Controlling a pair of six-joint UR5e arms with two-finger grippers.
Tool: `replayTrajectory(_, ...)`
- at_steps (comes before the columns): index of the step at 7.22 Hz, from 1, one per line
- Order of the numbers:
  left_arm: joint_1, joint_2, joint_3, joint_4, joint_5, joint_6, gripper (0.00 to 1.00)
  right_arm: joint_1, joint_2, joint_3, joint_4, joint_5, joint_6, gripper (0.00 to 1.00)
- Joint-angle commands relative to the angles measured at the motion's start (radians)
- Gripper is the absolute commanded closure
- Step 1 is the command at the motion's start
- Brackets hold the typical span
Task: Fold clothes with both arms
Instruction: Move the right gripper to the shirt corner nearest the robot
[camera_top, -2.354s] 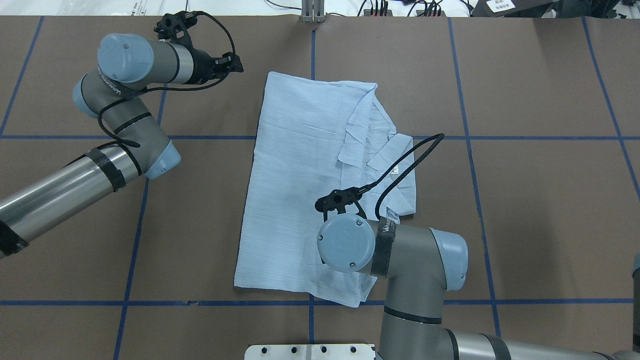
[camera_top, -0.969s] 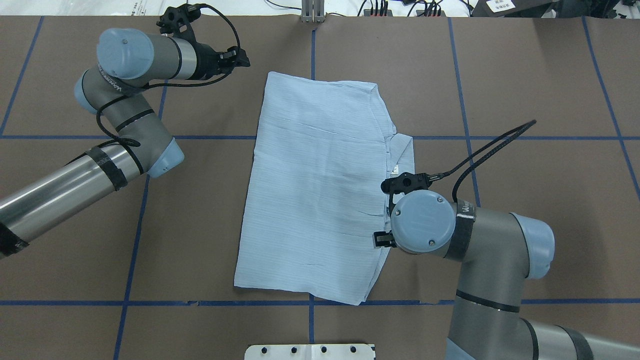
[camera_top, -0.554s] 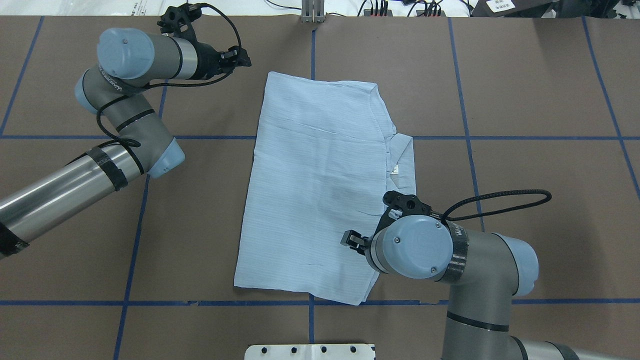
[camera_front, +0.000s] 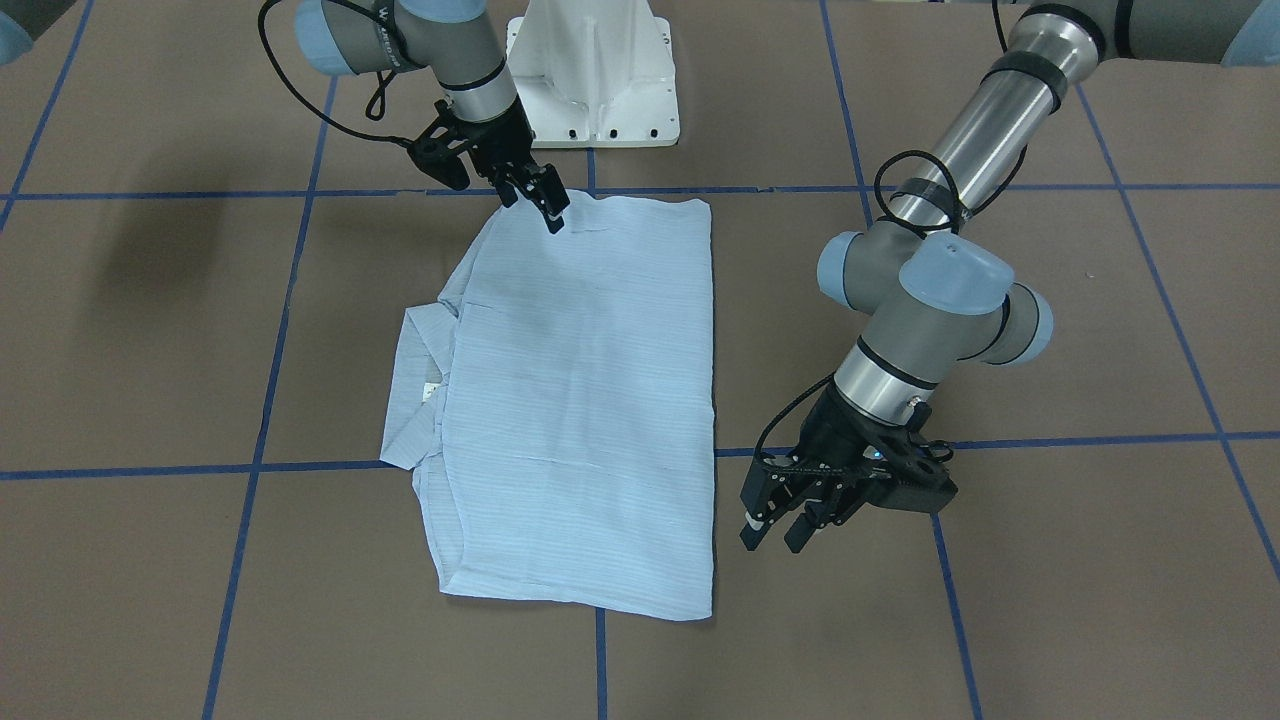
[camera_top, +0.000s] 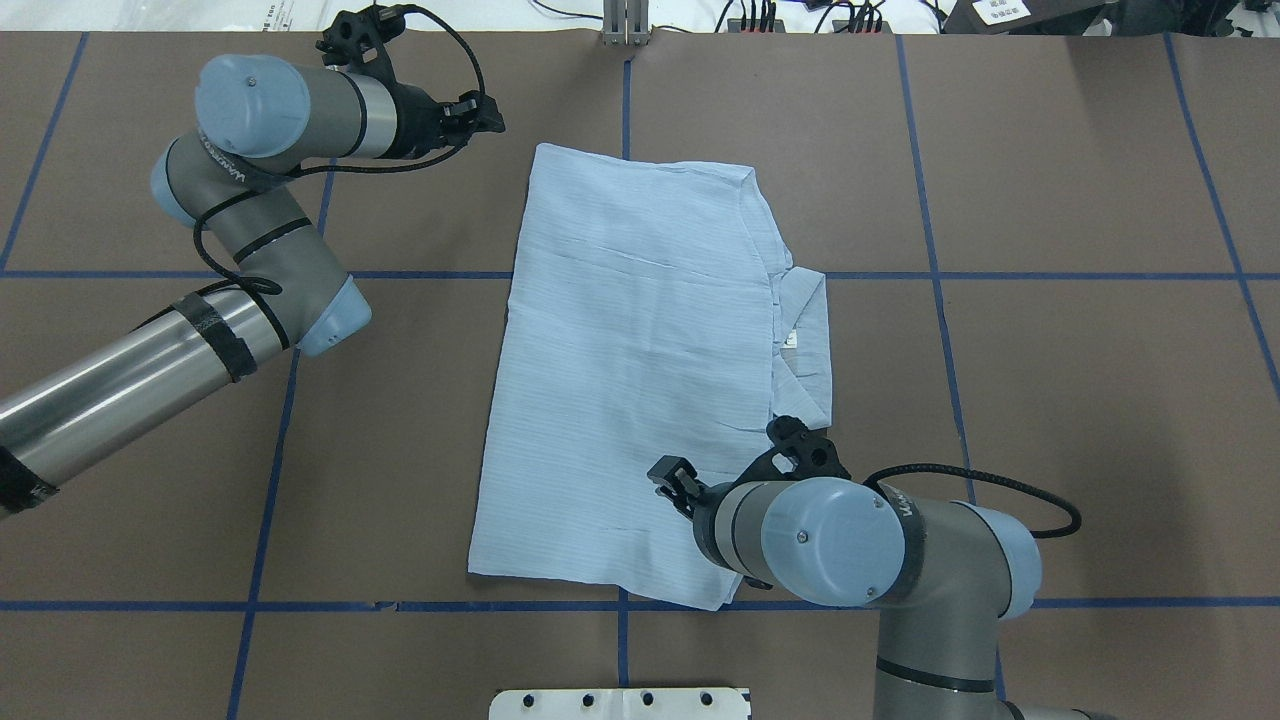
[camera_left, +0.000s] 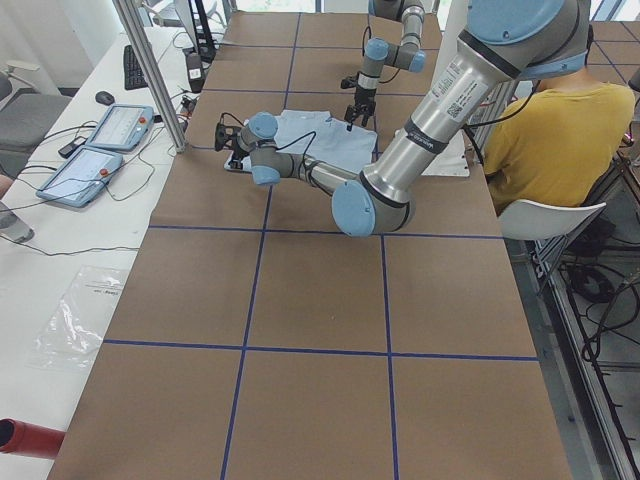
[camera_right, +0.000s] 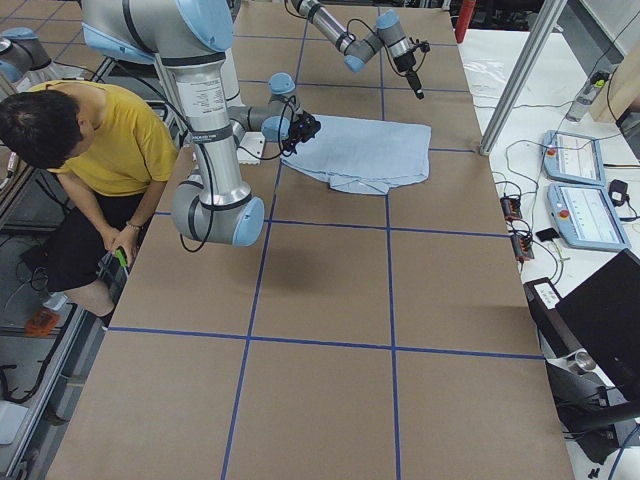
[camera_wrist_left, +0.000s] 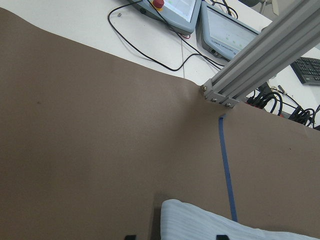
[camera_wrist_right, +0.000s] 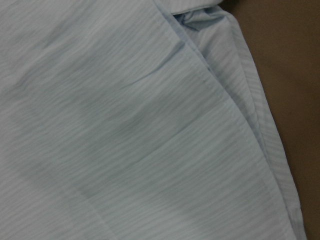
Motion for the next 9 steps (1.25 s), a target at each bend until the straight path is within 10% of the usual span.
replayTrajectory(1, 0.001, -0.001, -0.001, 0.002, 0.000, 0.000, 0.38, -0.053, -0.002, -0.003, -0.008, -0.047, 0.196, 0.09)
replayTrajectory(9, 0.002, -0.001, -0.006, 0.002, 0.002, 0.000, 0.38, -0.106, -0.034, -0.030, -0.011, -0.053, 0.296, 0.17)
